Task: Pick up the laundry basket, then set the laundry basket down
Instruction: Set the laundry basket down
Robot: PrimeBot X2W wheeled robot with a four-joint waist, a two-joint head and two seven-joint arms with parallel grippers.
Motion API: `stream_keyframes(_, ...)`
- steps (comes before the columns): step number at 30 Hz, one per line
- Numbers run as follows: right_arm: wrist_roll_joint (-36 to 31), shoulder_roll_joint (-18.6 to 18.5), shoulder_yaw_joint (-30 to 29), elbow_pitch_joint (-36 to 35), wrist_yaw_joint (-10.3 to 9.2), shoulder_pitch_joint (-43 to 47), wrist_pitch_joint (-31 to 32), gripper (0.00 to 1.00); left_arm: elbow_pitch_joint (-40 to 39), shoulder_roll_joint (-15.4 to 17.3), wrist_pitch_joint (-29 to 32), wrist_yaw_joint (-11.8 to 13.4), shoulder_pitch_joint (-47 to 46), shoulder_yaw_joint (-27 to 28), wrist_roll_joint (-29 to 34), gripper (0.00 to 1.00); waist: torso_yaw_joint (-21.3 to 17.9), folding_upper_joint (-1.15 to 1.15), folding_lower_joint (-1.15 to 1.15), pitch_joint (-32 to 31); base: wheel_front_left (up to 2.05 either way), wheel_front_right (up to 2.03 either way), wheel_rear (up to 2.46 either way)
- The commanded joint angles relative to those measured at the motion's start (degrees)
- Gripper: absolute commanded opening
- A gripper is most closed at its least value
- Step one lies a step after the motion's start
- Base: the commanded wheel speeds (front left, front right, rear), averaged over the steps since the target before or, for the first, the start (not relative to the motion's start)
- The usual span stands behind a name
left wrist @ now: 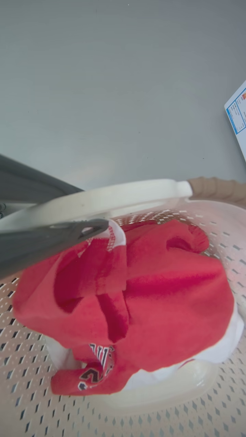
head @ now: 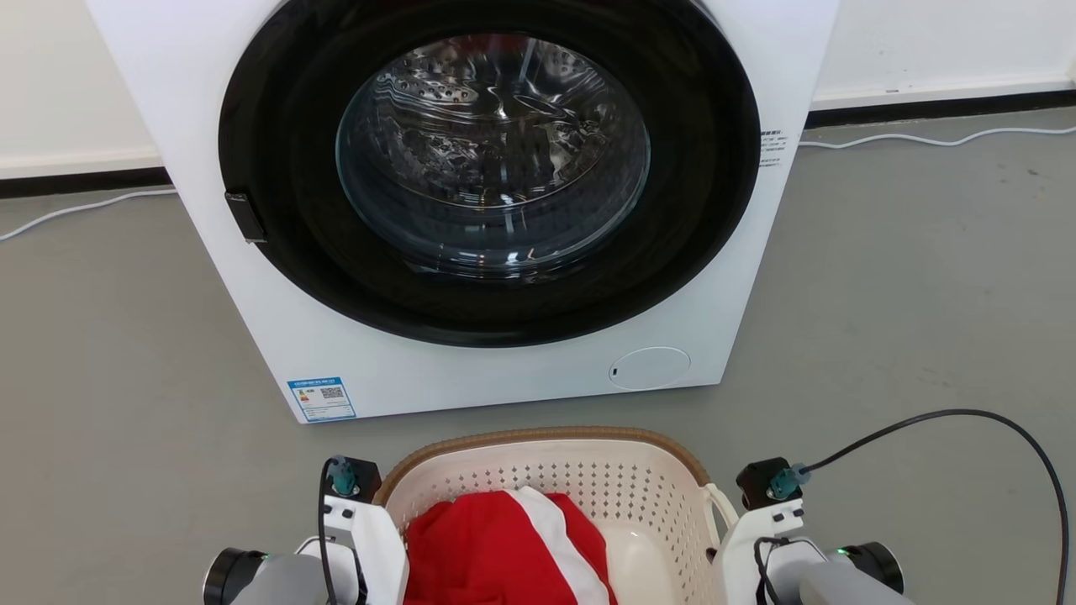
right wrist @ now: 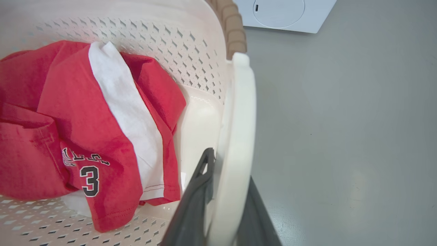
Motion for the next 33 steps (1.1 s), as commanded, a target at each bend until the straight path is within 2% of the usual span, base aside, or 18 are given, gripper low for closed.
stream_keyframes(1,-0.1,0.3,1.3,-1.0,0.51,-3.2,-1.5,0.0,-0.7,2.5,-0.5,-0.3,-3.1,0.7,0.2,0.0,0.1,0.0,0.0,0.2,0.0,0.0,0.0)
stream_keyframes(12,0.3,0.3,1.4,-2.8,0.51,-7.5,-8.5,0.0,-0.7,4.2,-4.3,2.1,-6.5,0.4,0.2,0.0,1.1,0.0,0.0,8.8,0.0,0.0,0.0)
stream_keyframes(23,-0.1,0.3,0.9,-0.6,0.51,-11.2,-15.4,0.0,-1.1,5.3,-9.1,3.7,-10.8,-0.2,0.7,0.0,1.9,0.0,0.0,19.2,0.0,0.0,0.0)
stream_keyframes(33,-2.2,0.3,-0.9,2.7,0.51,-14.8,-22.1,0.0,-1.5,5.0,-13.7,4.4,-15.1,-0.1,0.3,0.0,3.2,0.0,0.0,28.0,0.0,0.0,0.0)
